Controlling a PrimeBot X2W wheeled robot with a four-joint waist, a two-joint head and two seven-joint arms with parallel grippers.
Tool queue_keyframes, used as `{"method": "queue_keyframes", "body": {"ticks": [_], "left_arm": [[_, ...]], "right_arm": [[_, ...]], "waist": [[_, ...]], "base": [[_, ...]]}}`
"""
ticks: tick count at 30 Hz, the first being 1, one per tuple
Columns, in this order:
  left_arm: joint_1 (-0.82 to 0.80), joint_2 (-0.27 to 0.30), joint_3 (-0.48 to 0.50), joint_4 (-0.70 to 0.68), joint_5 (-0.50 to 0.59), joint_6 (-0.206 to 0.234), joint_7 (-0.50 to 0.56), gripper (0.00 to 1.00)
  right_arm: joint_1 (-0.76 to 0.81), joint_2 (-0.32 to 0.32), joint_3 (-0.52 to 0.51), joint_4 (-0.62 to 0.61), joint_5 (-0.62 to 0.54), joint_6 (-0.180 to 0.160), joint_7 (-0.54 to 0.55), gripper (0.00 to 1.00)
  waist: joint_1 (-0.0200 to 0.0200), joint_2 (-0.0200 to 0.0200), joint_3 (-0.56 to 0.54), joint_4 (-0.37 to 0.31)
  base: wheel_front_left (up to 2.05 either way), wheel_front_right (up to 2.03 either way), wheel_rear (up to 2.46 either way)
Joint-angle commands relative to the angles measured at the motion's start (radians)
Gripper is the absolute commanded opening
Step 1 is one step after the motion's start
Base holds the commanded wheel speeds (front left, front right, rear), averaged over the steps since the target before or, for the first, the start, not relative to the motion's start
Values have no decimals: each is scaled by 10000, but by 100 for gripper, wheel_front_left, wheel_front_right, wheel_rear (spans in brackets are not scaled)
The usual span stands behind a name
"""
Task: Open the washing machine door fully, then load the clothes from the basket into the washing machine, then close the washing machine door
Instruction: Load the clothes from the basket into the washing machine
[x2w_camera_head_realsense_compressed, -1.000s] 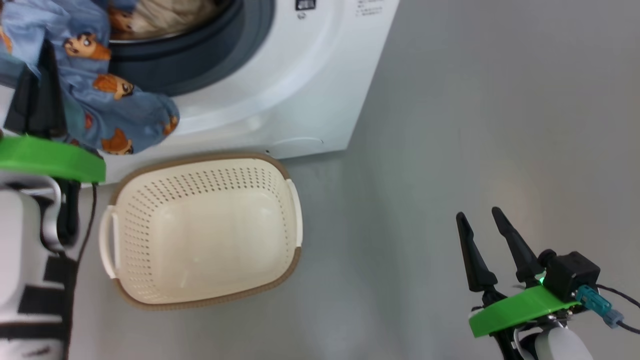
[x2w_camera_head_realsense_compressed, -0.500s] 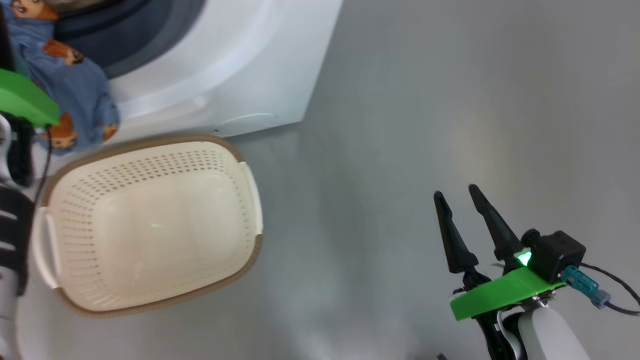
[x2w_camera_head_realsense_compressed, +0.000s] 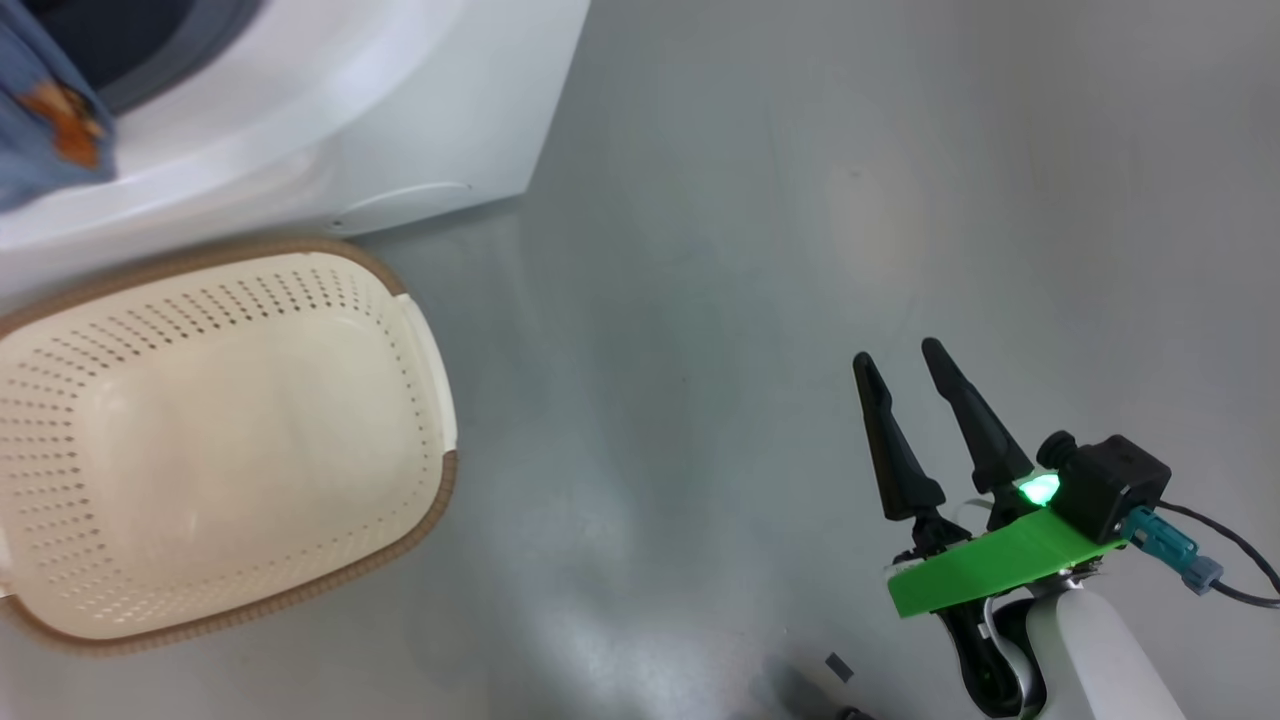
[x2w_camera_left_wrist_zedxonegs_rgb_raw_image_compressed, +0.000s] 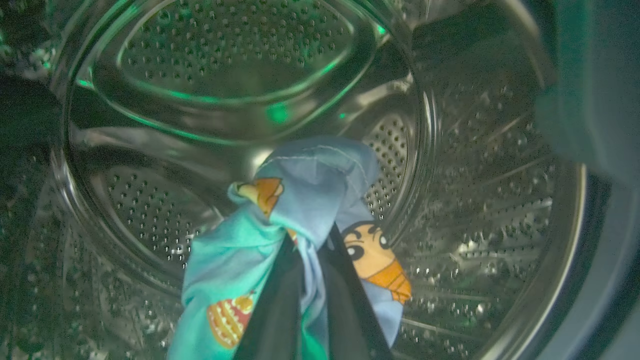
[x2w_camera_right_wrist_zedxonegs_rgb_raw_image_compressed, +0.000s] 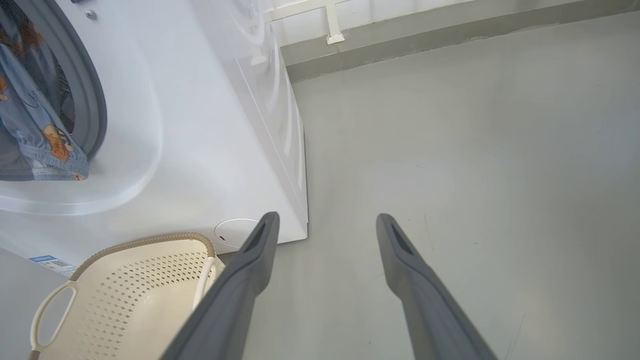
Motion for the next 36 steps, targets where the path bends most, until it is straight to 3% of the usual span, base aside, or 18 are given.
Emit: {"method": "queue_keyframes", "body": {"ticks": [1,5,8,9,10,11,12,19,36], "left_arm": [[-179,495,419,-571,256,74,-61,0],[143,467,1146,-1751,1193,98,-61,0],[583,283,1587,-1595,1431,46,-61,0],[691,248,1607,-1291,1494,15,-61,10],[760,211,1607,-944,1540,-12,-61,36],[788,165,1610,-629,1565,-32,-61,76],[779,126,1625,-383,1575,-51,-61,100],[653,-73,1751,636,1524,-129,-61,100],[2073,-839,2317,593,1612,-158,-61,100]], "right_arm": [[-14,-2,242,-246,145,94,-120,100],[-143,-2,362,-294,289,94,-120,100],[-175,-2,397,-343,348,94,-120,100],[-163,-1,413,-350,363,94,-120,100],[-149,-1,427,-349,371,94,-120,100],[-138,-1,433,-344,373,94,-120,100],[-131,-1,434,-340,375,94,-120,100],[-184,-1,410,-313,370,94,-120,100],[-237,-1,259,-264,9,94,-120,100]], "waist": [[0,-1,173,-130],[0,-1,319,-236],[0,-1,379,-249],[0,-1,386,-243],[0,-1,390,-232],[0,-1,390,-216],[0,-1,393,-202],[0,-1,352,-84],[0,-1,-14,353]], "base": [[0,0,0],[0,0,0],[0,0,0],[0,0,0],[0,0,0],[0,0,0],[0,0,0],[0,0,0],[0,0,0]]}}
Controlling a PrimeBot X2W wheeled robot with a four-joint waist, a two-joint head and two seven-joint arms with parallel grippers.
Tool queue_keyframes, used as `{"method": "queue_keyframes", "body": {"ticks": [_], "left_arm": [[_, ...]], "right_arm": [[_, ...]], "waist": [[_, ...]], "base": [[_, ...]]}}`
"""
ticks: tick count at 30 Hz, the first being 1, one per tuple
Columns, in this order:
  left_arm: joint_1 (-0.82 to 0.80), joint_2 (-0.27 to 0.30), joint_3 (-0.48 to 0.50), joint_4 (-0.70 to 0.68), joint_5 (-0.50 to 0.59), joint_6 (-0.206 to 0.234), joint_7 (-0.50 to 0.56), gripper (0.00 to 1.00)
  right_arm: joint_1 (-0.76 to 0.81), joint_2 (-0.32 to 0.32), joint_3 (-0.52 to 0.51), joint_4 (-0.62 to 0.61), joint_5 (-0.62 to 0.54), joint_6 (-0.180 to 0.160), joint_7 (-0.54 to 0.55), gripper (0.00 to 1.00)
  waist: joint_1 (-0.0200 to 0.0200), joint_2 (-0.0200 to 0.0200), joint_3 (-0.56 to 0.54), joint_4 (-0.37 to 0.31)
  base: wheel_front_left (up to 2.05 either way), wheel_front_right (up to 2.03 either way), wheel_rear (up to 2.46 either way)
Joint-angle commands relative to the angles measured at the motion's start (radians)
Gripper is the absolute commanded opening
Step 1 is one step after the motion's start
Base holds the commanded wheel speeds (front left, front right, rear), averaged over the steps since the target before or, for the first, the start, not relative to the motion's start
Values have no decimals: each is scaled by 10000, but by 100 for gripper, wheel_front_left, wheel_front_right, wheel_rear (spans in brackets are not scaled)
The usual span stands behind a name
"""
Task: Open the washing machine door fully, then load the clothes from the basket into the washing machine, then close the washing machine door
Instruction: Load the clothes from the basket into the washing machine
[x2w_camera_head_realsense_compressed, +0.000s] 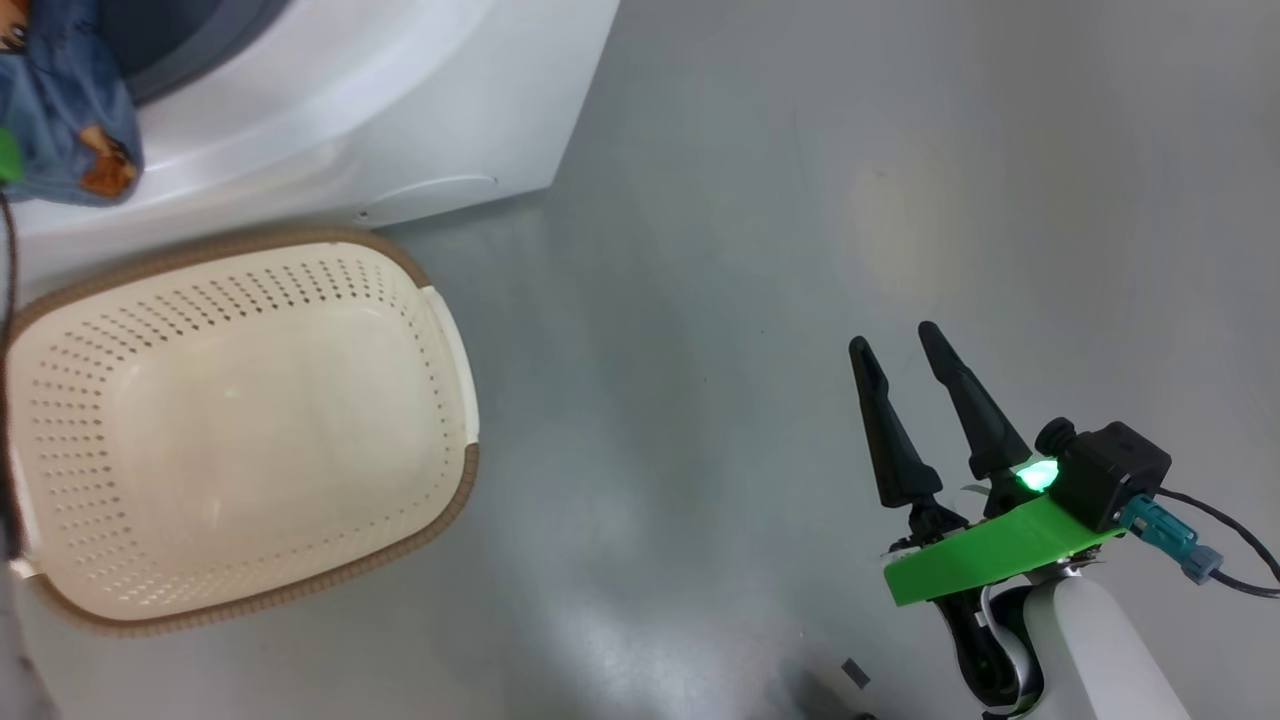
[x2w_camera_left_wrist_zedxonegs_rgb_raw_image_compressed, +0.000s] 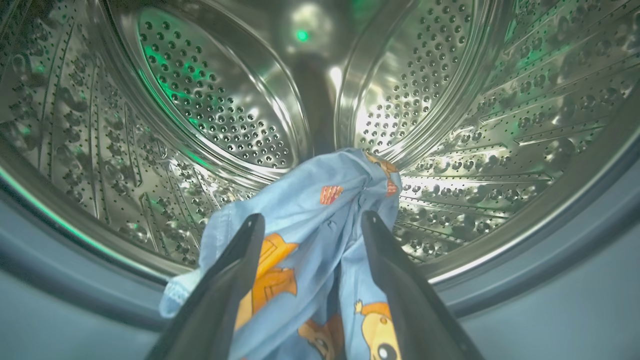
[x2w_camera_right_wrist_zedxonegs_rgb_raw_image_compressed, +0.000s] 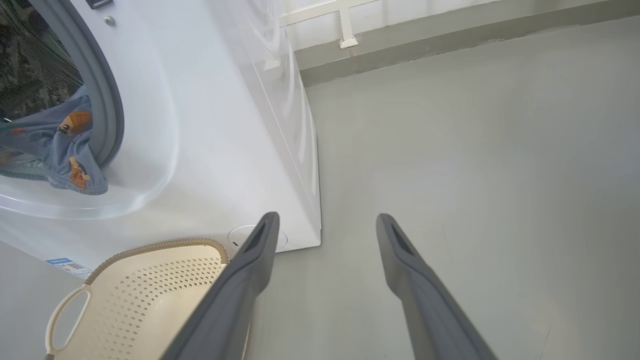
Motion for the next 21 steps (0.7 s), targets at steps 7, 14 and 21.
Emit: {"method": "queue_keyframes", "body": {"ticks": [7,14,21], "left_arm": [[1243,-234,691,-889,169,-25,-53,100],[2687,-790,638,-1864,253,-26,-53,100],[4367,-1304,741,-2823,279,-26,-53,100]], "right_arm": [[85,-18,40,-135,-320,94,-120,100],[135,-18,-235,-81,-580,94,-120,100],[268,-18,-563,-52,-884,94,-120,100]], "waist": [[0,0,-393,331],[0,0,-667,701],[0,0,-988,1085]], "base": [[0,0,0],[0,0,0],[0,0,0]]}}
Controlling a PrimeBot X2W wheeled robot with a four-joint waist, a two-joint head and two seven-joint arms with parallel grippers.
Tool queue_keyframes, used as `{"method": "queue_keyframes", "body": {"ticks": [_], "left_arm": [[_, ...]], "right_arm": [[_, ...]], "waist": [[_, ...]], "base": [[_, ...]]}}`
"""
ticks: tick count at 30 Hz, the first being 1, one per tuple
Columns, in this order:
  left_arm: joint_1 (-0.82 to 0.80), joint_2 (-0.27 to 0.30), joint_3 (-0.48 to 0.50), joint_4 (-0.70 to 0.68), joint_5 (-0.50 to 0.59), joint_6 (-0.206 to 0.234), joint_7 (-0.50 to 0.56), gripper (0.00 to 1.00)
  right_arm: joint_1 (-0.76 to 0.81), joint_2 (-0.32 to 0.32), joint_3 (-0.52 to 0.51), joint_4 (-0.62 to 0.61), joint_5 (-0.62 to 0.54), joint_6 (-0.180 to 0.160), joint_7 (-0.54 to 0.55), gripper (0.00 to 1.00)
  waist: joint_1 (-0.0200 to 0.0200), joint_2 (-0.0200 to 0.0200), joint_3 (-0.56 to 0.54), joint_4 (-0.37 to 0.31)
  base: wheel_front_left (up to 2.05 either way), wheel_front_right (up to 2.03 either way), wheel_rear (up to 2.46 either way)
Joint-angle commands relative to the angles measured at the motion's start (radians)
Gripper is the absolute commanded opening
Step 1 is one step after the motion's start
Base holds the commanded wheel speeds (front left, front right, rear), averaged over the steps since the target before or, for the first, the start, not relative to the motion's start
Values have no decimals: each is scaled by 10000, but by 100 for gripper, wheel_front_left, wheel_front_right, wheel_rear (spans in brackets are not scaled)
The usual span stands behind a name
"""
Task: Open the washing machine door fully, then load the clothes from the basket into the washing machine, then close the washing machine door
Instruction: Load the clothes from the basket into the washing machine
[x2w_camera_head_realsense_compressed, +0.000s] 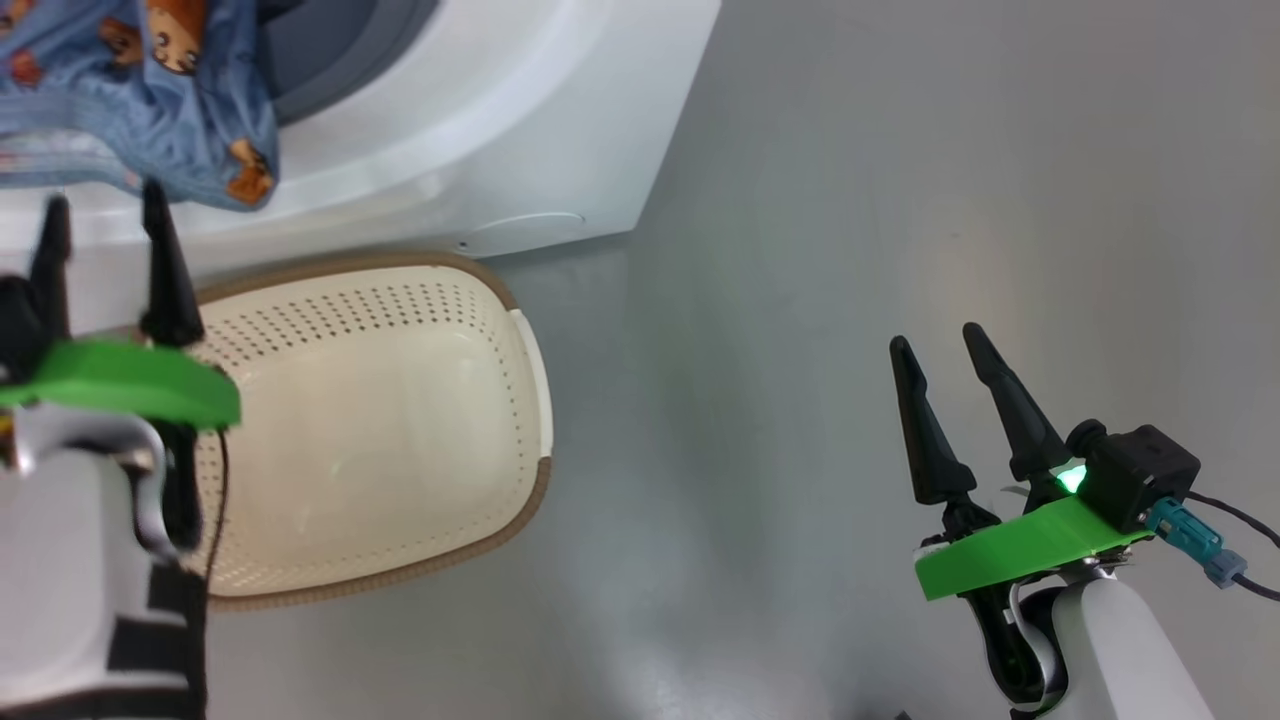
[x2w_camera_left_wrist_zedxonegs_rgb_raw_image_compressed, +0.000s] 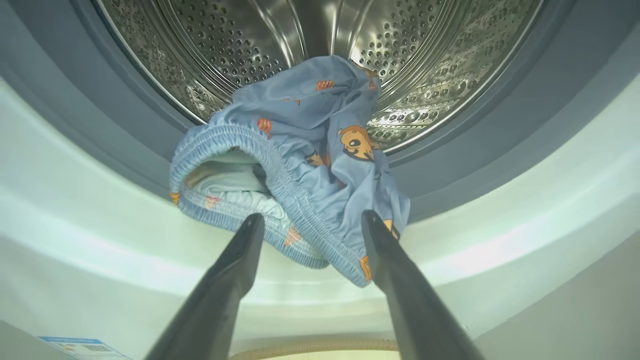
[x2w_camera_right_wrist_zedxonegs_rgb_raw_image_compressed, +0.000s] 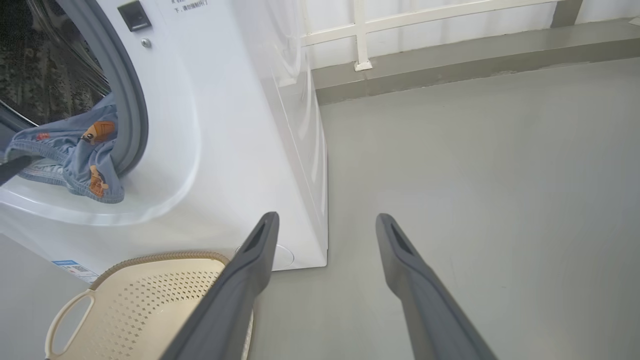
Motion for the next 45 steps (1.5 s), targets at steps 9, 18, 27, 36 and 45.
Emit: {"method": "queue_keyframes", "body": {"ticks": [9,18,27,36,45], "left_arm": [[2631,-301,567,-1751,111,-26,-55,100],[4808,-627,938,-3267,417,-26,-55,100],[5400,-762,1145,-3752,469,-27,-55,100],[5093,-794,925,-3852,445,-27,-55,100],[3665,-441,312,-3103,47,-27,-55,100]], "right_arm": [[437,-7,133,-117,-296,94,-120,100],[607,-68,-37,-98,-411,94,-120,100],[609,-132,-82,-103,-420,94,-120,100],[513,-118,-120,-176,-464,94,-120,100],[190,-56,-127,-213,-412,94,-120,100]], "waist": [[0,0,-552,442],[0,0,-793,668],[0,0,-829,756],[0,0,-601,843],[0,0,-80,748]], "base": [[0,0,0],[0,0,0],[0,0,0],[0,0,0],[0,0,0]]}}
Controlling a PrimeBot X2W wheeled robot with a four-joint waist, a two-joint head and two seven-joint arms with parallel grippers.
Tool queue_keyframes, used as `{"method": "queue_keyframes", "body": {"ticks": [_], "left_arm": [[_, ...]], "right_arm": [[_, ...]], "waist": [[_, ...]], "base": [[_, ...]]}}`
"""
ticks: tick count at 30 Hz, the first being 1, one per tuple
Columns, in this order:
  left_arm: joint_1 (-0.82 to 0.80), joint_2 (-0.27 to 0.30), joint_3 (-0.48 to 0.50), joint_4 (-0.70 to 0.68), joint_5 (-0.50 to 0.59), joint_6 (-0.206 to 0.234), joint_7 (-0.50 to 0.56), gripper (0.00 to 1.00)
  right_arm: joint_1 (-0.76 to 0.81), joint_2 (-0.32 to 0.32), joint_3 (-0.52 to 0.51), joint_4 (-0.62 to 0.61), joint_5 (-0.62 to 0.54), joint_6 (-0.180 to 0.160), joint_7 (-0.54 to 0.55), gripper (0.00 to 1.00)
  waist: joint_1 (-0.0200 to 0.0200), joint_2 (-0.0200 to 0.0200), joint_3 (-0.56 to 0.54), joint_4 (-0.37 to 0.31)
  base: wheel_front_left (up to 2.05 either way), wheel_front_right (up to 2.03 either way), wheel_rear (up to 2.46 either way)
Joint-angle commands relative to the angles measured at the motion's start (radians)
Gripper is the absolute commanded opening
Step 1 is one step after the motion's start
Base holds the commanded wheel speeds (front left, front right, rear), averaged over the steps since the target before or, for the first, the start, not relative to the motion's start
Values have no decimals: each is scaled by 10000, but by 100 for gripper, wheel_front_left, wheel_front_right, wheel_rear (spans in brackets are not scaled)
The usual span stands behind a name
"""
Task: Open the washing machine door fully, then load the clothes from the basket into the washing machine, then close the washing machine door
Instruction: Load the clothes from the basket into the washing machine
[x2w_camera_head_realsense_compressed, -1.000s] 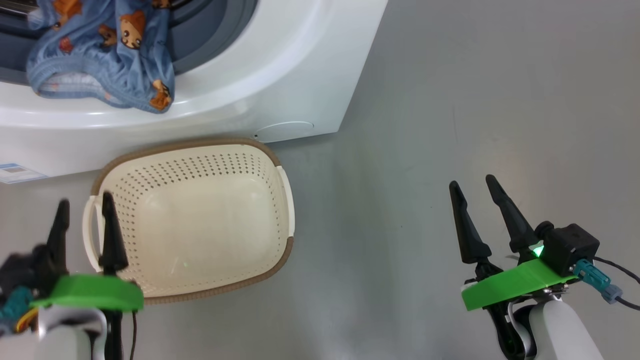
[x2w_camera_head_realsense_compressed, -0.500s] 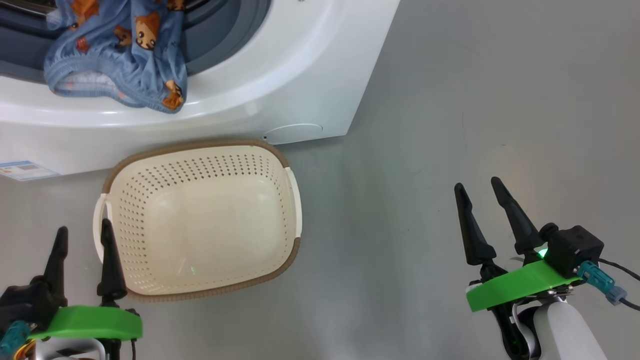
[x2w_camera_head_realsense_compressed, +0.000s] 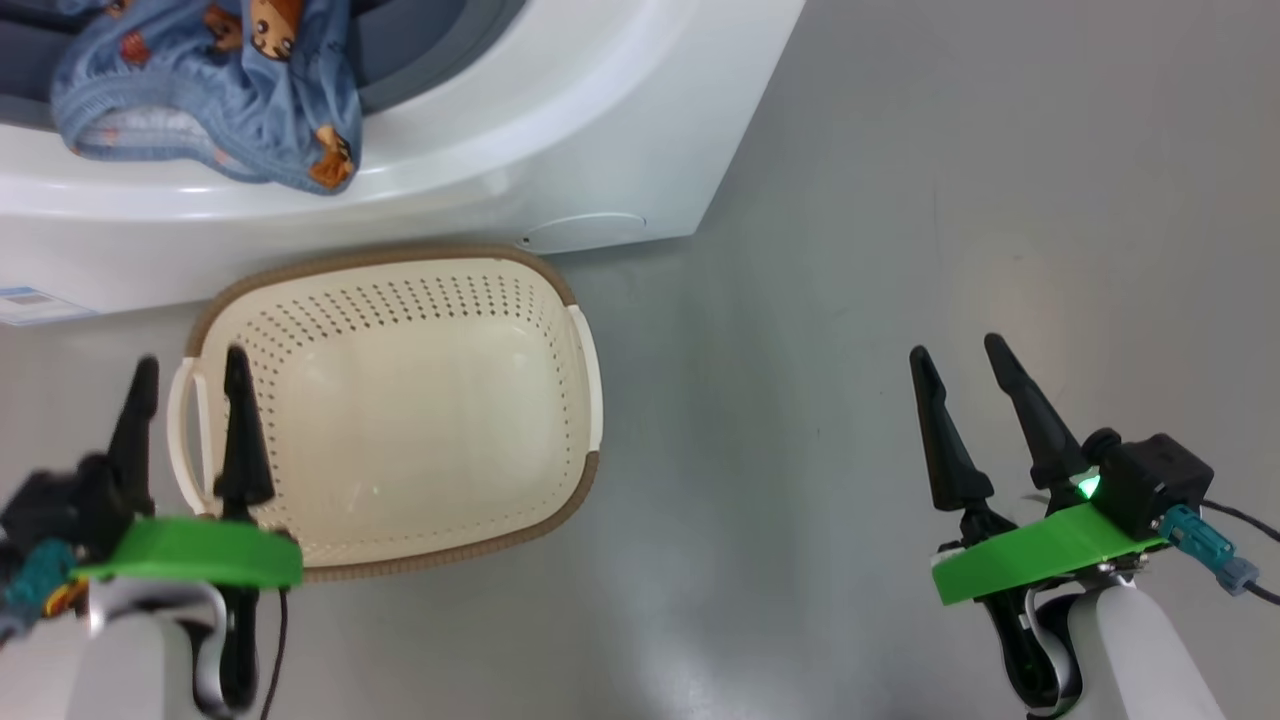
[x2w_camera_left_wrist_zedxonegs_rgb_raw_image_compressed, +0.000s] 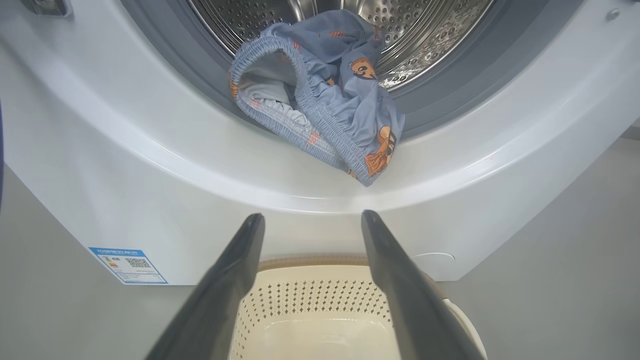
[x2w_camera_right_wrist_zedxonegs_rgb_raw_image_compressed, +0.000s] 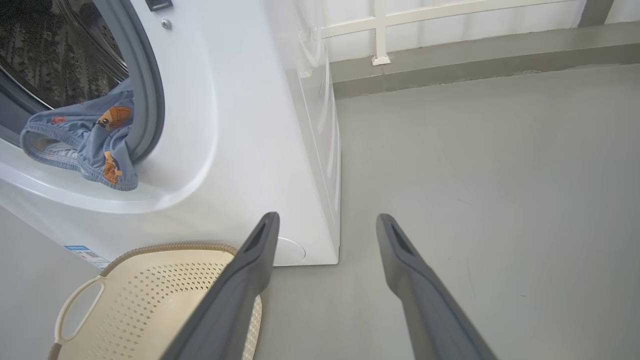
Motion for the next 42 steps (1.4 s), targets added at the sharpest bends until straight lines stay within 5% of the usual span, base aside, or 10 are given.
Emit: {"method": "queue_keyframes", "body": {"ticks": [1,18,34,35,36,39,42], "left_arm": [[-322,307,175,-21,-91,-27,-63,100],[-3684,1521,-1466,3070,-1518,-27,-63,100],[-5214,2353,-2358,4489,-2487,-27,-63,100],[-5238,2349,-2369,4490,-2495,-27,-63,84],[-5249,2339,-2382,4495,-2504,-27,-63,56],[-5251,2303,-2415,4508,-2533,-27,-63,11],[-5229,2265,-2452,4404,-2592,-27,-63,5]], "right_arm": [[-72,32,187,-250,-45,94,-120,100],[-508,72,548,-285,473,94,-120,100],[-492,73,788,-289,760,94,-120,100],[-485,73,789,-289,766,94,-120,100],[-471,73,791,-292,769,94,-120,100],[-430,73,805,-300,779,94,-120,100],[-414,73,819,-295,802,94,-120,100]], "waist": [[0,-1,154,-74],[0,-1,853,-912],[0,-1,892,-1513],[0,-1,883,-1522],[0,-1,872,-1526],[0,-1,849,-1532],[0,-1,826,-1528]], "base": [[0,0,0],[0,0,0],[0,0,0],[0,0,0],[0,0,0],[0,0,0],[0,0,0]]}}
